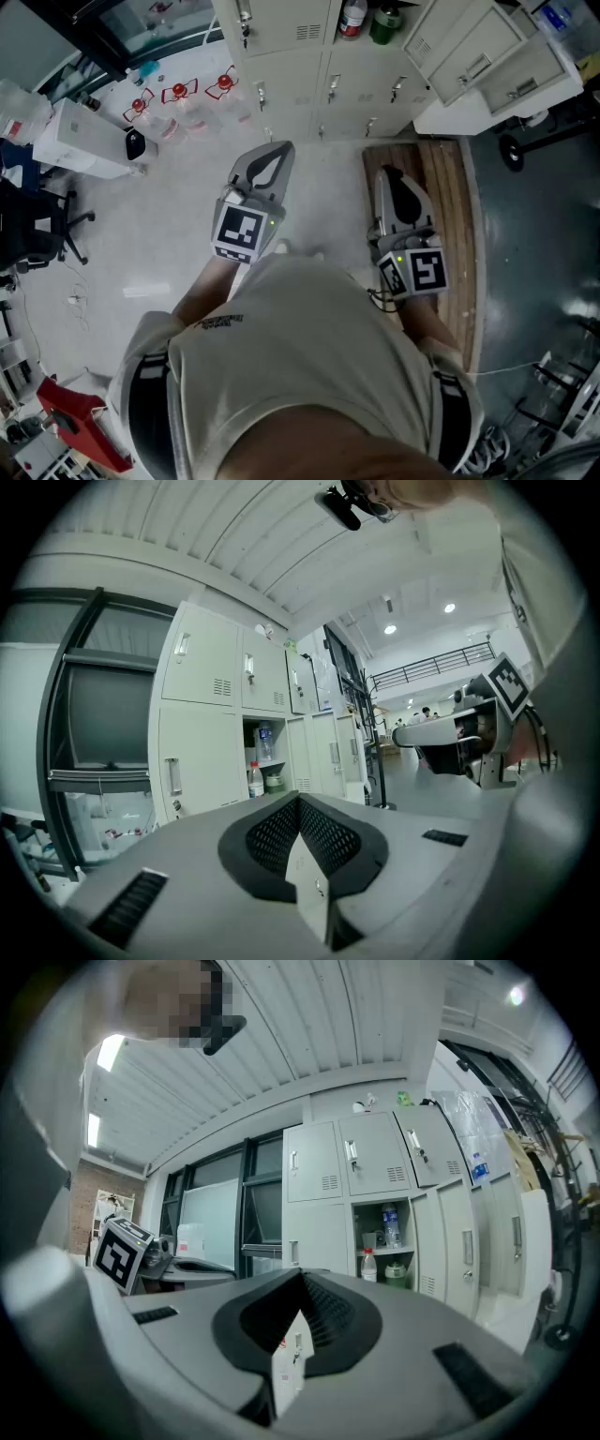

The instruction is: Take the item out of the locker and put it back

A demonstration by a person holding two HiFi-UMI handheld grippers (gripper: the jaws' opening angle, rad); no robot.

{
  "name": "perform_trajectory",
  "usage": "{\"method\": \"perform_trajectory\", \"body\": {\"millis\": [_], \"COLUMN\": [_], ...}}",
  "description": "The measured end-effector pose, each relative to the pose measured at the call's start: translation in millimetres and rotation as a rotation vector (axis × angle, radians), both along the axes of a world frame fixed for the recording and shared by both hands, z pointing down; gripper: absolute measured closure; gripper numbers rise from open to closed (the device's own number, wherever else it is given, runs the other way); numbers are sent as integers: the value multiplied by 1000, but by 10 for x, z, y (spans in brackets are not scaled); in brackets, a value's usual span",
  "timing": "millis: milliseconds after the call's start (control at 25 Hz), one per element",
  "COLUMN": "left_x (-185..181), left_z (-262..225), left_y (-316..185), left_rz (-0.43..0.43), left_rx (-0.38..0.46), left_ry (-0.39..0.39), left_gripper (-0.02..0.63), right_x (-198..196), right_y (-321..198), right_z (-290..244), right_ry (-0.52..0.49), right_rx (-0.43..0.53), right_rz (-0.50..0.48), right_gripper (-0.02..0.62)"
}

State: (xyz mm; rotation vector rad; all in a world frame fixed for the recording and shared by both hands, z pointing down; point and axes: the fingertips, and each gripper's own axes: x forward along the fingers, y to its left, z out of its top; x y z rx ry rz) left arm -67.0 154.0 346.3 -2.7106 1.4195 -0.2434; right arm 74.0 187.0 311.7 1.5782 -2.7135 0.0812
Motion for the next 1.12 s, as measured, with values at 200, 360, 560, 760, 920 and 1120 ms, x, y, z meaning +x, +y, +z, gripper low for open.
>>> {"method": "perform_trajectory", "body": {"millis": [200,360,560,760,920,1120], "left_x": [35,100,208,337,457,627], "left_z": [4,11,14,25,32,32], "left_y": [14,13,31,51,73,109], "left_rz": [-3,-3,0,-7,-16,-30], "left_rx": [-3,-5,-4,-4,-4,7], "left_ry": [3,-2,-4,-9,-12,-21], "left_gripper": [592,594,594,594,594,594], "right_x": [24,85,183,336,469,632], "right_y": [18,24,31,46,53,39], "right_z": [18,14,23,31,49,93], "right_ry": [6,6,-6,-13,-16,-21], "right_rx": [-3,-2,2,8,9,14], "right_rz": [-6,-7,-4,-7,-14,-30], "right_gripper": [594,594,592,592,592,592]}}
